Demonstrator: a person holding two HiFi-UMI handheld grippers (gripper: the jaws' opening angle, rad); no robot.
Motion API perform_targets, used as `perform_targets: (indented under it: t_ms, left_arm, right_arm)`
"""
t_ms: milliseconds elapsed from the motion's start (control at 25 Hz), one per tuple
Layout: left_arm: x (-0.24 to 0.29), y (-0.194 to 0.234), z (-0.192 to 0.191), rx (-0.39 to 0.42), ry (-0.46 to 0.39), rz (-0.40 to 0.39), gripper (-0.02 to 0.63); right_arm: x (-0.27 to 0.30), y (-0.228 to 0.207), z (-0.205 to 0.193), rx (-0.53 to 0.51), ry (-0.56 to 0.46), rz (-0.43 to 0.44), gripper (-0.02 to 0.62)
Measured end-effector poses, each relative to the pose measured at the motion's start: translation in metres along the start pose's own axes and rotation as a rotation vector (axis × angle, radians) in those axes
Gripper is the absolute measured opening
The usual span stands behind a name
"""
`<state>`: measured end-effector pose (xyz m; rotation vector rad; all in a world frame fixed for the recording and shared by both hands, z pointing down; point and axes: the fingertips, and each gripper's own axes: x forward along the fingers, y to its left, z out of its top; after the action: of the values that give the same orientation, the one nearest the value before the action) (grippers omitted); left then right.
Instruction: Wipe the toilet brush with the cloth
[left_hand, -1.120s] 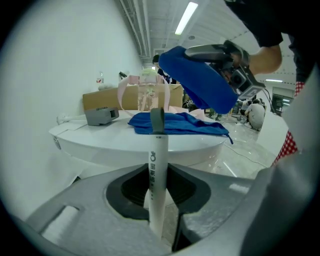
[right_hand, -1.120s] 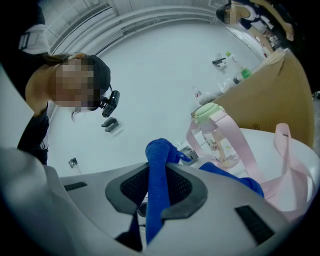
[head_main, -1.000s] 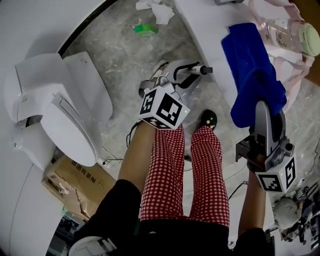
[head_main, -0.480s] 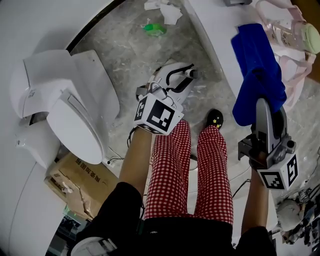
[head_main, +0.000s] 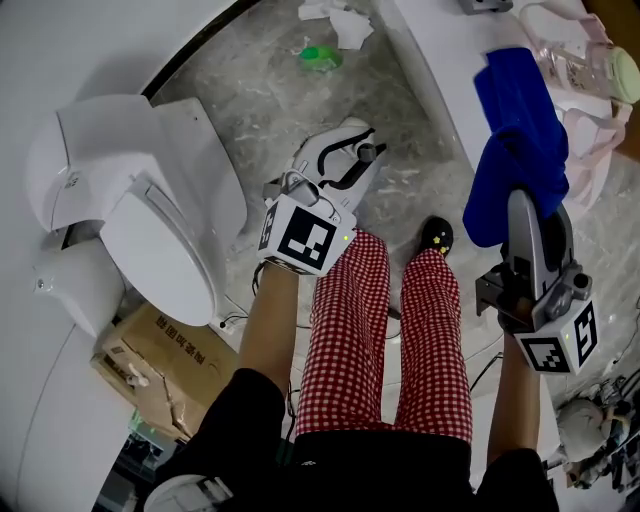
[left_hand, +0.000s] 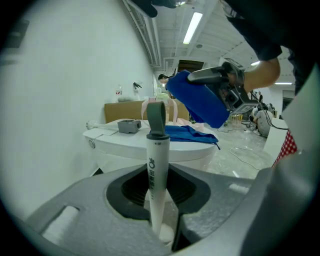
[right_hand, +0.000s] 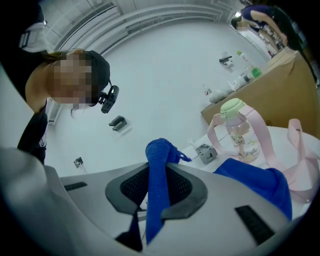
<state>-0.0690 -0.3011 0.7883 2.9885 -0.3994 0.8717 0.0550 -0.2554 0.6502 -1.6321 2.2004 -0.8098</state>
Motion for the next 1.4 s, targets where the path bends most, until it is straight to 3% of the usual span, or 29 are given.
perform_targets:
  t_ms: [400,800,1400]
  left_arm:
    - [-0.035,0.007,0.011,-0.016,-0.022,0.032,0.091]
    - [-0.072,0.005,0.048,0.015,-0.081,0.057,0.091]
    - [-0.111,-0.004,0.087,-0.018,-0.099,0.109,0.091]
  right_arm:
    - [0.005,0.025,0.003,-0.008,-0.015,0.020,0.064]
    - [-0.006,0.049,0.010,-0.014,-0.031,0.028,0.064]
    - [-0.015,0.077,0.038,-0.031,-0.079,0.058,0.064]
